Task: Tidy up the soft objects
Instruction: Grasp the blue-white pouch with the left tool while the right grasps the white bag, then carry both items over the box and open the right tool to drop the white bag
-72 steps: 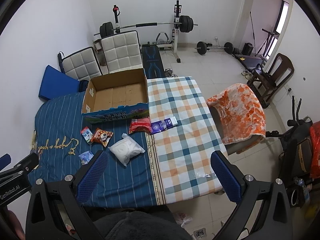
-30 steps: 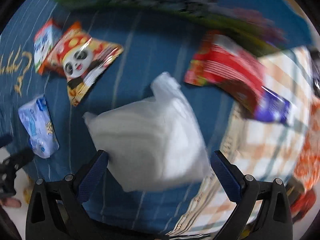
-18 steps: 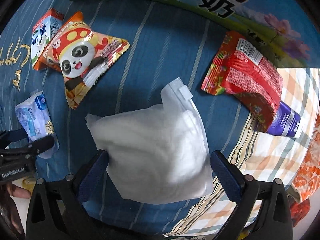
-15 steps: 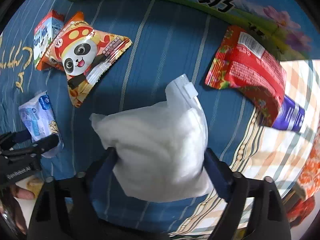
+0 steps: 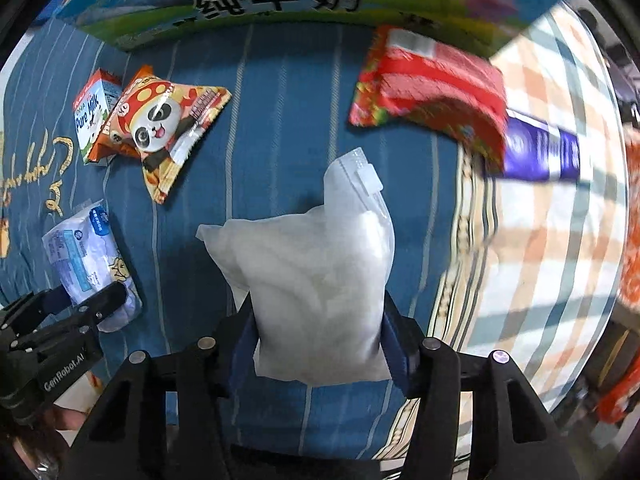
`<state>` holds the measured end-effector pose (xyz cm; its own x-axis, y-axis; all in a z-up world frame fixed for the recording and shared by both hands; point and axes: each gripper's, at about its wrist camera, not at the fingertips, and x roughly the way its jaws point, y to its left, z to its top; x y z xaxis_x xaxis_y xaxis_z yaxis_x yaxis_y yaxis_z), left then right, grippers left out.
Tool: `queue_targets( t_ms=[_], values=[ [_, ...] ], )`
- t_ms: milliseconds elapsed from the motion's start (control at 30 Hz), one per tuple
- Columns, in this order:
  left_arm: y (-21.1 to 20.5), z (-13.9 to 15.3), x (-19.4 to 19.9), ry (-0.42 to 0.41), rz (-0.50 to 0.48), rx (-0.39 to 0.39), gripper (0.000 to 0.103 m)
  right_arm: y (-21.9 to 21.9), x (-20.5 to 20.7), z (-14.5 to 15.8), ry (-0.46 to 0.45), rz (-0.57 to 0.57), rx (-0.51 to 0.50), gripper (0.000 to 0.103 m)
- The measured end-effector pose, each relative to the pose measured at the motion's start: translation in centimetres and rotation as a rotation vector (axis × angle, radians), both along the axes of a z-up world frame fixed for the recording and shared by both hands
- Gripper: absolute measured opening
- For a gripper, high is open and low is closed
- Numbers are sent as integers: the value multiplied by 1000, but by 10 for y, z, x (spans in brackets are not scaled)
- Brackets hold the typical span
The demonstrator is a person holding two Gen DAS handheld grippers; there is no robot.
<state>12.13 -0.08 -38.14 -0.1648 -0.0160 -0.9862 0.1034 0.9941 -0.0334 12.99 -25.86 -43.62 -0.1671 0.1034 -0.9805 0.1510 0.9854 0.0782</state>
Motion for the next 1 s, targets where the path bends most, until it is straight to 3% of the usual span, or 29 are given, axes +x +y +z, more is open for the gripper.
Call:
queue_targets(
  t_ms=[167, 333, 567, 767, 1000],
  values=[
    [-30, 31, -17, -16, -42, -24, 47, -26, -24, 15, -18, -67, 36, 57],
    [-70, 78, -20, -51, -99, -56, 47, -52, -55, 52, -69, -170, 82, 57],
    [-119, 145, -12, -133, -206, -107, 47, -86, -62, 138, -197, -250, 115, 57],
    [-125, 201, 22, -235, -274, -161, 47, -67, -12, 183, -319, -256, 93, 57],
    [-134, 232, 104, -317, -258, -211, 47, -83, 77, 213, -404, -241, 99, 57]
  ],
)
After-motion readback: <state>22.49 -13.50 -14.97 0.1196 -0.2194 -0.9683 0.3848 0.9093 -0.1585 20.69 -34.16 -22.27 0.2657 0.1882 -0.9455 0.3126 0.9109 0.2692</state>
